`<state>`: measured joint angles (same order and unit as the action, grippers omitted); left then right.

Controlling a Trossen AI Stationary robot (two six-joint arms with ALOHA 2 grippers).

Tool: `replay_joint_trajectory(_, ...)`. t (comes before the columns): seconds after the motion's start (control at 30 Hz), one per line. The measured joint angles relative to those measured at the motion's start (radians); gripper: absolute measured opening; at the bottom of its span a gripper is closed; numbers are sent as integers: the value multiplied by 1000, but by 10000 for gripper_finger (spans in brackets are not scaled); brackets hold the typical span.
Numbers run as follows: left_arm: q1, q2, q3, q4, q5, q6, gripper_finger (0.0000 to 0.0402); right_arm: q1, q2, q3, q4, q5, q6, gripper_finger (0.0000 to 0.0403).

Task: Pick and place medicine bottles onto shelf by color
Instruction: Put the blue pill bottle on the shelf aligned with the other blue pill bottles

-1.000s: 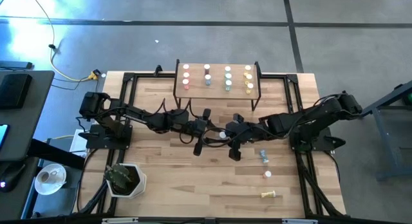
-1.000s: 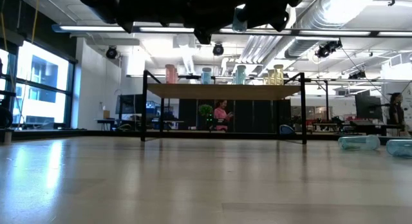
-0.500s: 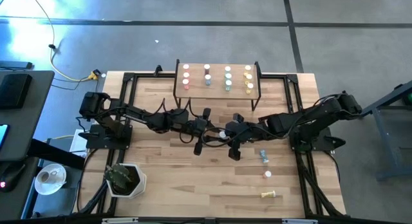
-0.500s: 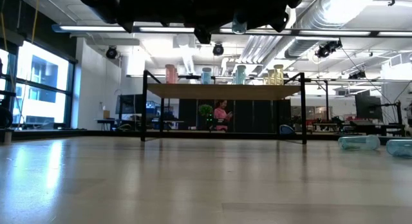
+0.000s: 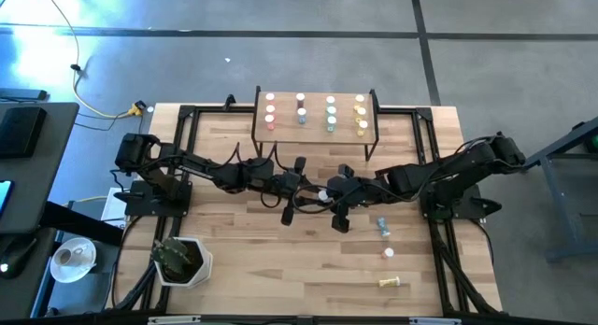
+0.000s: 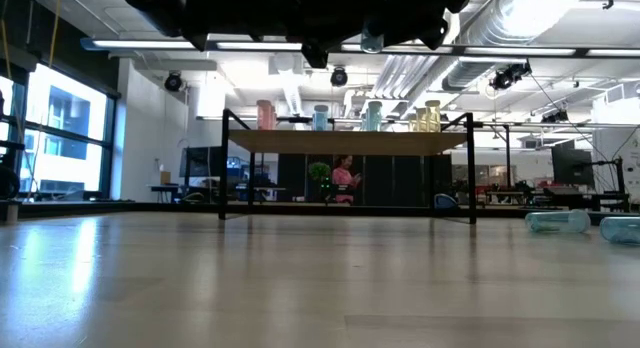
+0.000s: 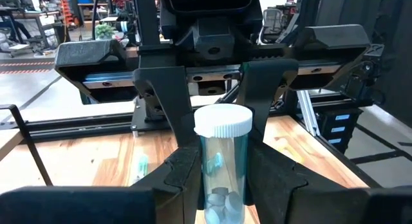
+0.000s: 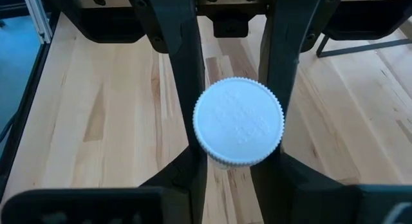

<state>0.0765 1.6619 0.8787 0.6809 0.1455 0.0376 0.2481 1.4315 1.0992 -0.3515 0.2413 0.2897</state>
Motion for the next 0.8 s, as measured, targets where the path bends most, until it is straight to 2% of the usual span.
replay_joint_trajectory(0.4, 0, 0, 1, -10, -11, 19, 101, 0, 0, 0, -12, 13, -3, 175)
replay_joint_trajectory(0.6, -1, -8, 1, -67, -75, 45, 101, 0, 0, 0, -33, 20, -3, 183)
replay_joint_trajectory(0.8, 7, -29, 1, -115, -79, 45, 101, -7, -5, 0, -52, 18, -2, 184)
